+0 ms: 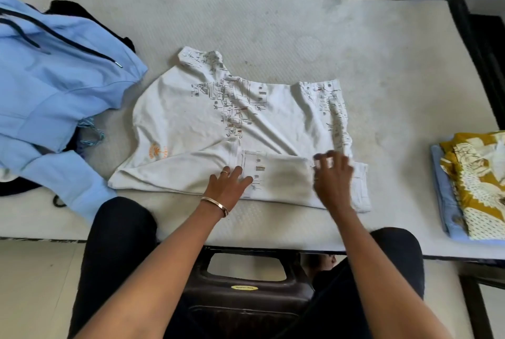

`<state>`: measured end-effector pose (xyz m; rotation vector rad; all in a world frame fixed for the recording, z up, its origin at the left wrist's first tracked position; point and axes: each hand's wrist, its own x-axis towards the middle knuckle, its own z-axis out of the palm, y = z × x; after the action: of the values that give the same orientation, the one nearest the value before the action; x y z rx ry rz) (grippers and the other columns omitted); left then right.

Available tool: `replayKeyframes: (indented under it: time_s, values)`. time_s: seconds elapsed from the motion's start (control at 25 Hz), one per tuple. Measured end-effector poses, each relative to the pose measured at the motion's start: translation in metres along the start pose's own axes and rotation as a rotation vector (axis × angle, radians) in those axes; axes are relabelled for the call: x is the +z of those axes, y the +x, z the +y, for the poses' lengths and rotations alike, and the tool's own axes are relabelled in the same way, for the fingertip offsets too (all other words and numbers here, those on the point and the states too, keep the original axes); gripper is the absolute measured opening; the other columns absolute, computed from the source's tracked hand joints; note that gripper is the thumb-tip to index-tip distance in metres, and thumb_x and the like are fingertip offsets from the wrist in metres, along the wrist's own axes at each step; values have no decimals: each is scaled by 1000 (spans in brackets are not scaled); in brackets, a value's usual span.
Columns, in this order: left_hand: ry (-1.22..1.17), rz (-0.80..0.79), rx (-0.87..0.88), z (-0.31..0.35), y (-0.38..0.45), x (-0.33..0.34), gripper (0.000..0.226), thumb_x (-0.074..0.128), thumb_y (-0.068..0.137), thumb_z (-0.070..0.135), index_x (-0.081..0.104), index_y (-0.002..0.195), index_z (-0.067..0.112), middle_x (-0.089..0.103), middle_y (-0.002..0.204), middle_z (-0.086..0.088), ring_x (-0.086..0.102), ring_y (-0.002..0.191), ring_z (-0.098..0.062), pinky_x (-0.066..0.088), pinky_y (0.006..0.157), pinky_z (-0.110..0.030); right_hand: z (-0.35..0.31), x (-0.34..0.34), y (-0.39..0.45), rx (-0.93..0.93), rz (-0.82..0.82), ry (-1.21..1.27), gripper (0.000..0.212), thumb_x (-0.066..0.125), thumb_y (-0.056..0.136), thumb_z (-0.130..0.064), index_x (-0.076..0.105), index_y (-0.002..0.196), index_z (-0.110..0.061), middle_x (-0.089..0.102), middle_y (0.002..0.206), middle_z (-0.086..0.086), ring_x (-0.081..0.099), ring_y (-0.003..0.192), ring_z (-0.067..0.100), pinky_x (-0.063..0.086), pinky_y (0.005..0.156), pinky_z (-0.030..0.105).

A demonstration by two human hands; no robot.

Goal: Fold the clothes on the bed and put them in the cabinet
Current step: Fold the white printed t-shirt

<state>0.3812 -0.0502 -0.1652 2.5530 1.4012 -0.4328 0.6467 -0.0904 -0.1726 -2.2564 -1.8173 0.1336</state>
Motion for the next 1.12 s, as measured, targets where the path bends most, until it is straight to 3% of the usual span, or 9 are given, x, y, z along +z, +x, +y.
replayKeyframes:
  time_s: [0.08, 0.16, 0.24, 0.36, 0.48, 0.8, 0.88, 1.0, 1.12]
  values:
    - [-10, -68, -34, 8, 0, 1, 54, 36, 97, 5, 38, 140, 37, 28, 149, -1, 33, 132, -34, 43, 90, -47, -2, 9, -16, -137, -319, 47, 50, 65, 91, -27, 47, 137, -30, 39, 151, 1, 32, 135, 32, 35, 101, 62]
    - [-21, -96, -43, 5, 2, 4, 60, 36, 98, 6, 30, 141, 47, 21, 152, 7, 29, 133, -31, 43, 91, -49, 22, 17, -31, 93, -509, 6, 59, 40, 99, -56, 6, 147, -59, -12, 158, -27, -11, 149, 17, 3, 110, 69]
    - [-32, -163, -44, 1, 4, 5, 78, 44, 93, 1, 18, 142, 57, 15, 151, 10, 27, 131, -31, 44, 90, -52, 38, 17, -40, 485, -470, 85, 60, 30, 98, -63, -8, 144, -62, -26, 155, -27, -27, 146, 22, -7, 103, 76]
    - [11, -234, -79, 4, 11, 2, 104, 53, 86, -3, -5, 137, 66, 11, 147, 6, 19, 134, -37, 44, 87, -57, 38, 0, -29, 873, -249, 227, 52, 41, 101, -42, 24, 149, -29, 12, 161, 8, 6, 146, 42, 6, 110, 71]
    - [-4, -255, -85, 13, 26, -8, 110, 53, 86, -3, -17, 132, 68, 10, 146, 0, 16, 136, -40, 43, 87, -65, 47, -15, -3, 727, -60, 259, 47, 55, 97, -25, 41, 140, -12, 43, 143, 20, 32, 134, 41, 28, 106, 57]
    - [-129, -386, -89, 13, 70, -7, 104, 56, 90, 32, -37, 116, 72, 24, 141, -12, 43, 113, -43, 43, 90, -63, 59, 0, 65, 659, -230, 97, 36, 59, 93, -37, 55, 120, -13, 59, 118, 11, 46, 120, 32, 20, 104, 57]
    - [-98, -379, -108, 18, 70, -7, 106, 61, 89, 35, -35, 118, 72, 25, 139, -14, 44, 109, -43, 44, 90, -63, 70, 1, 74, 811, -139, 121, 27, 54, 95, -36, 65, 106, -14, 65, 105, 9, 52, 114, 32, 19, 104, 58]
    - [-159, -387, -81, 14, 84, -8, 122, 76, 78, 31, -31, 118, 74, 41, 130, -18, 50, 110, -43, 48, 86, -62, 84, -6, 70, 1161, 128, 189, 31, 48, 97, -28, 63, 116, -9, 60, 122, 15, 47, 122, 34, 23, 104, 58]
    - [-146, -435, 32, 5, 94, -15, 134, 83, 68, 31, -33, 125, 67, 50, 134, -17, 59, 109, -35, 52, 88, -47, 72, 0, 70, 882, 126, 296, 31, 52, 98, -27, 51, 126, -14, 55, 128, 15, 43, 125, 34, 28, 102, 53]
